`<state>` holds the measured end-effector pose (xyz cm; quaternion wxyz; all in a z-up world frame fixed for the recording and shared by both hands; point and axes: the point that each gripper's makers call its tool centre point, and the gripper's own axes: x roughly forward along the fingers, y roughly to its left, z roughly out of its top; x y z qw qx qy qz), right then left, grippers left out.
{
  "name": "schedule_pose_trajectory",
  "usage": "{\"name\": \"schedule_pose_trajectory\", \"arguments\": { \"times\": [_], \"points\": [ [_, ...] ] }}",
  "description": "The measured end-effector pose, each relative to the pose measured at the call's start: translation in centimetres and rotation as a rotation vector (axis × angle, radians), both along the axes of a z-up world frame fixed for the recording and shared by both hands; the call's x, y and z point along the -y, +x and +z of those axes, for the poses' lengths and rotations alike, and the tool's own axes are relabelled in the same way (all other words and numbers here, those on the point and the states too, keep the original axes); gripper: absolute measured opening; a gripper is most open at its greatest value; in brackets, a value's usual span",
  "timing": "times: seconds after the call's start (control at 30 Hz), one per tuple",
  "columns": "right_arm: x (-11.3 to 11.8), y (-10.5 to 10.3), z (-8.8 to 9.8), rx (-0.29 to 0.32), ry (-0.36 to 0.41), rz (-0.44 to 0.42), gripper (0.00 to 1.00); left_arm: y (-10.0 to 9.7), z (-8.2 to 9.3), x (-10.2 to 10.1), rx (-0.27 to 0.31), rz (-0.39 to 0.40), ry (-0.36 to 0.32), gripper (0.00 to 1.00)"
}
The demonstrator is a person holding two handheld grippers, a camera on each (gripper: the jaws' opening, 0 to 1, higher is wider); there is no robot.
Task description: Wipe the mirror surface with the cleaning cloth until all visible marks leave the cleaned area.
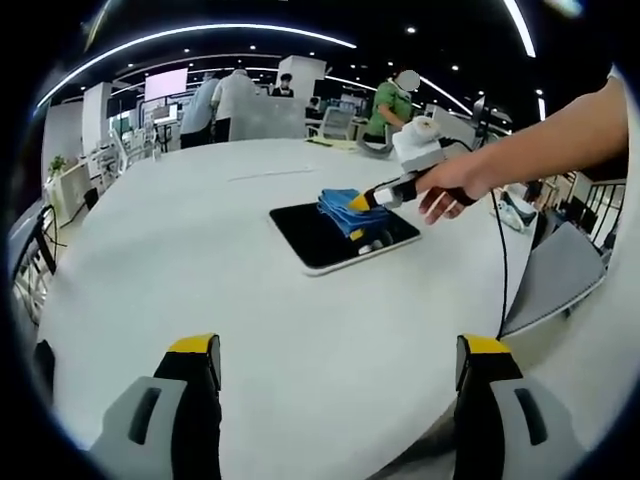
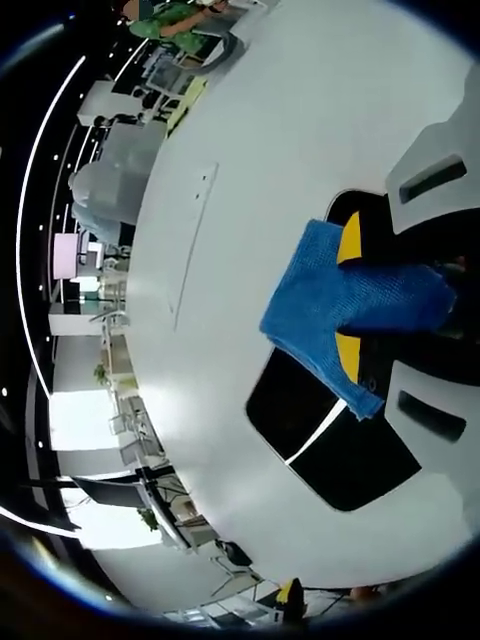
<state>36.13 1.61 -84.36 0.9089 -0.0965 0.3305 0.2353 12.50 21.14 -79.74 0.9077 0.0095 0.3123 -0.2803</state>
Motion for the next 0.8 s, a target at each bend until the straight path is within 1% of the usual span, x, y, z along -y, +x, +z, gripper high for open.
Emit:
{"name": "schedule_pose_trajectory", "arguments": {
  "times": [0.2,0.43,0.57,0.67,0.8],
  "points": [
    [0.2,0.0,0.0,-0.002,-0.004,0.003,0.21,0.5,0.3,-0.4,0.005,0.012,-0.005,0.99],
    [0.6,0.0,0.0,0.000,-0.002,0.016,0.20,1.0,0.4,-0.3,0.011,0.011,-0.003,0.99],
    [1.3,-0.1,0.0,-0.008,-0.006,0.009,0.21,1.1,0.4,-0.2,0.012,0.014,-0.007,0.99],
    [1.9,-0.1,0.0,-0.004,-0.001,0.009,0.21,1.0,0.1,-0.2,0.001,0.007,0.003,0.99],
    [2.3,-0.2,0.0,-0.002,0.003,0.017,0.20,1.1,0.3,0.0,0.006,0.009,-0.004,0.99]
  ]
}}
